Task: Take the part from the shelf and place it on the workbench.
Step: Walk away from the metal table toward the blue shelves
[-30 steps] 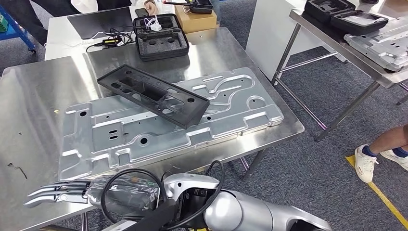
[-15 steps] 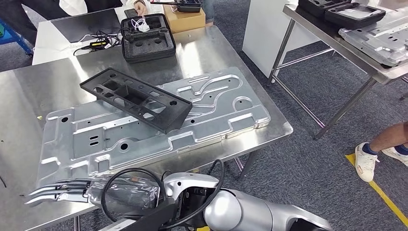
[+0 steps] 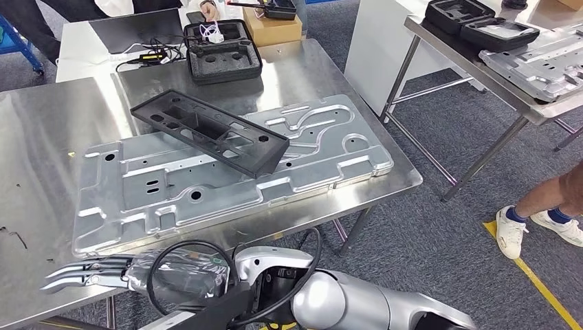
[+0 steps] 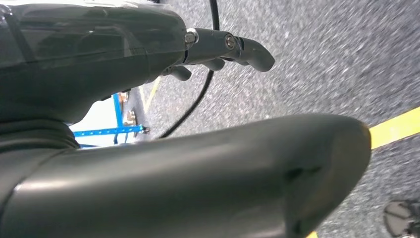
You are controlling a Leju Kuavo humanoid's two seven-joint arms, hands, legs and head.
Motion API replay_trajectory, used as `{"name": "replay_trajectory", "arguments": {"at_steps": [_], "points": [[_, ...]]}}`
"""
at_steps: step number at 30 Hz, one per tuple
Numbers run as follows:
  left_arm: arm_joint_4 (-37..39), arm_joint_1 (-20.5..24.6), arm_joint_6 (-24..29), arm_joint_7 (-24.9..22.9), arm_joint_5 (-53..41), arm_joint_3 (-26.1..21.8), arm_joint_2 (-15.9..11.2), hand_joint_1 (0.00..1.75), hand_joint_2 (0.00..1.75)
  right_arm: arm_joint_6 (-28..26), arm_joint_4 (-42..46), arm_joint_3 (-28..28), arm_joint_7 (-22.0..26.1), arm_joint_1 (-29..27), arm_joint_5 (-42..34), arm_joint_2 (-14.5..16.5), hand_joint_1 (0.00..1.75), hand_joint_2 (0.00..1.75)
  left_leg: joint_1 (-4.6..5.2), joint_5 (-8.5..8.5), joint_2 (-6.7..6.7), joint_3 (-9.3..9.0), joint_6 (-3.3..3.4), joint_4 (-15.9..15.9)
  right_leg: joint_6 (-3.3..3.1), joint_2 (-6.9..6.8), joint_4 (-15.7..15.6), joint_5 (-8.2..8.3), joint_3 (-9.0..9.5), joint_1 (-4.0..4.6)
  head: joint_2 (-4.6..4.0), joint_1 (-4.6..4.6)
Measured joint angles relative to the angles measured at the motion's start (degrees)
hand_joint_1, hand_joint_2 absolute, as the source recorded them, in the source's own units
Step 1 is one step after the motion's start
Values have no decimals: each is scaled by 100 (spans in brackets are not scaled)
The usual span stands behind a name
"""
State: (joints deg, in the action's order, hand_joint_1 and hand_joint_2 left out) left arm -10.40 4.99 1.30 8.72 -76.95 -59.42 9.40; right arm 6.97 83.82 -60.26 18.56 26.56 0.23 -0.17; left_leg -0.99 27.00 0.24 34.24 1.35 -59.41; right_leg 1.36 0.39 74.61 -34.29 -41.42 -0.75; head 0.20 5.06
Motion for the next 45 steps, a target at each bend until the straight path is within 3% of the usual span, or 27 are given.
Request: {"name": "replay_trajectory", "arguments": {"at_steps": [1,4,6,8,10,13,14,15,16,17,19,21,23,25,27,29,30,31,32,34,36,38,39,40,42,44,45], "points": [[0,-2,-2,0,5,-4,3,0,0,1,-5,0,0,-6,-1,-6,0,0,6,-26,-1,33,-2,-2,-5,0,-73,62,106,2,0,0],[1,-3,-1,0,22,-13,13,0,0,3,-10,1,4,-6,-2,-9,0,0,28,-88,-14,90,-27,-4,-74,-4,-1200,446,864,42,0,1],[1,-3,0,0,24,-16,23,0,0,3,-10,2,8,-5,-3,-10,0,0,33,-133,-15,109,-82,2,-114,-8,-1662,515,1136,90,0,-1],[1,-4,0,1,25,-18,36,0,0,3,-11,3,9,-7,-5,-11,0,0,30,-184,-13,116,-158,22,-144,-11,-1724,551,1129,102,0,-2],[2,-5,1,2,26,-19,42,0,0,3,-11,2,9,-3,-7,-7,0,0,20,-65,-16,163,-211,-79,-221,-27,-1789,639,1095,59,0,-6],[2,-9,-2,1,28,-21,41,0,0,5,-14,-2,9,-7,-10,1,0,0,-7,605,-19,457,-257,-961,-314,-46,-1830,765,976,18,0,-15],[2,-11,-3,1,27,-22,41,0,0,6,-18,-4,9,-11,-10,2,0,0,-21,776,-19,546,-278,-1308,-316,-47,-1827,800,925,17,0,-16],[2,-11,-3,2,26,-22,40,0,0,7,-23,-6,9,-14,-10,2,0,0,-39,837,-18,566,-298,-1515,-307,-46,-1821,835,875,14,0,-16],[1,-10,-3,2,25,-22,38,0,0,7,-29,-7,9,-17,-10,2,0,0,-61,780,-17,481,-319,-1510,-290,-46,-1811,867,825,7,0,-16],[1,-10,-2,1,24,-22,36,0,0,7,-33,-8,9,-19,-10,2,0,0,-87,640,-16,292,-341,-1285,-268,-46,-1793,893,777,-6,0,-17],[0,-4,-3,0,22,-22,35,0,0,7,-37,-8,10,-20,-10,2,0,0,-124,394,-21,-229,-385,-479,-212,-45,-1726,926,686,-21,0,-18],[1,0,-5,2,16,-22,38,0,0,5,-38,-6,15,-20,-12,2,0,0,-115,353,-48,-482,-371,-6,-140,-44,-1667,966,617,-9,0,-14],[1,-3,-3,3,8,-22,39,0,0,5,-42,-5,22,-22,-15,1,0,0,-89,346,-69,-446,-293,23,-61,-43,-1656,1025,591,-2,0,-5],[0,-2,0,1,-1,-22,39,0,0,5,-44,-3,27,-26,-17,-5,0,0,-86,281,-54,-385,-180,25,-4,-41,-1582,935,547,-19,0,-4],[0,2,1,0,-10,-22,38,0,0,5,-44,-1,31,-29,-19,-14,0,0,-73,192,-34,-288,-67,31,18,-41,-1116,513,366,-34,0,-5],[0,-2,-3,0,-18,-22,38,0,0,4,-49,0,32,-38,-19,-27,0,0,-36,104,-23,-164,-15,26,18,-41,-336,45,118,-34,0,-4],[0,-4,-4,0,-24,-22,39,0,0,3,-54,-1,33,-44,-19,-35,0,0,-17,61,-18,-105,-6,24,14,-41,-64,-51,64,-32,0,-4],[0,-6,-4,0,-30,-22,39,0,0,3,-58,-1,33,-49,-19,-43,0,0,2,20,-15,-50,-2,22,2,-41,9,-25,110,-25,0,-3],[0,-6,-3,0,-35,-22,39,0,0,3,-61,-1,33,-52,-19,-49,0,0,21,-19,-16,-3,-1,22,-23,-41,-143,93,265,-11,0,-4],[1,-5,3,0,-52,-22,47,0,0,3,-62,2,36,-46,-25,-52,0,0,50,-90,-22,69,-5,22,-136,-41,-934,358,810,50,0,-5],[1,-5,8,0,-75,-19,63,0,0,0,-61,7,42,-39,-34,-50,0,0,57,-160,-22,114,-44,28,-226,-43,-1620,442,1225,121,0,-5],[1,-5,9,1,-94,-15,73,0,0,-3,-61,9,44,-38,-44,-49,0,0,42,-234,-16,138,-111,47,-228,-43,-1797,462,1298,164,0,-2],[2,-5,10,2,-101,-13,75,0,0,-4,-61,9,44,-38,-54,-49,0,0,34,-246,-15,149,-144,42,-232,-44,-1823,513,1279,142,-1,-3],[2,-5,14,2,-106,-11,75,0,0,-4,-61,8,44,-36,-66,-47,0,0,30,-194,-16,172,-171,2,-254,-52,-1853,564,1255,118,-1,-5],[1,-7,32,1,-111,-10,73,0,0,-5,-61,7,45,-35,-88,-41,0,0,26,167,-21,294,-211,-354,-319,-69,-1906,681,1171,63,-1,-10],[1,-8,46,1,-116,-8,68,0,0,-6,-61,4,45,-39,-94,-36,0,0,3,661,-22,488,-249,-1066,-354,-74,-1902,776,1045,70,0,-13],[1,-8,51,2,-117,-8,65,0,0,-6,-61,2,44,-44,-94,-35,0,0,-17,784,-21,542,-273,-1374,-349,-74,-1896,827,977,69,0,-13]]}}
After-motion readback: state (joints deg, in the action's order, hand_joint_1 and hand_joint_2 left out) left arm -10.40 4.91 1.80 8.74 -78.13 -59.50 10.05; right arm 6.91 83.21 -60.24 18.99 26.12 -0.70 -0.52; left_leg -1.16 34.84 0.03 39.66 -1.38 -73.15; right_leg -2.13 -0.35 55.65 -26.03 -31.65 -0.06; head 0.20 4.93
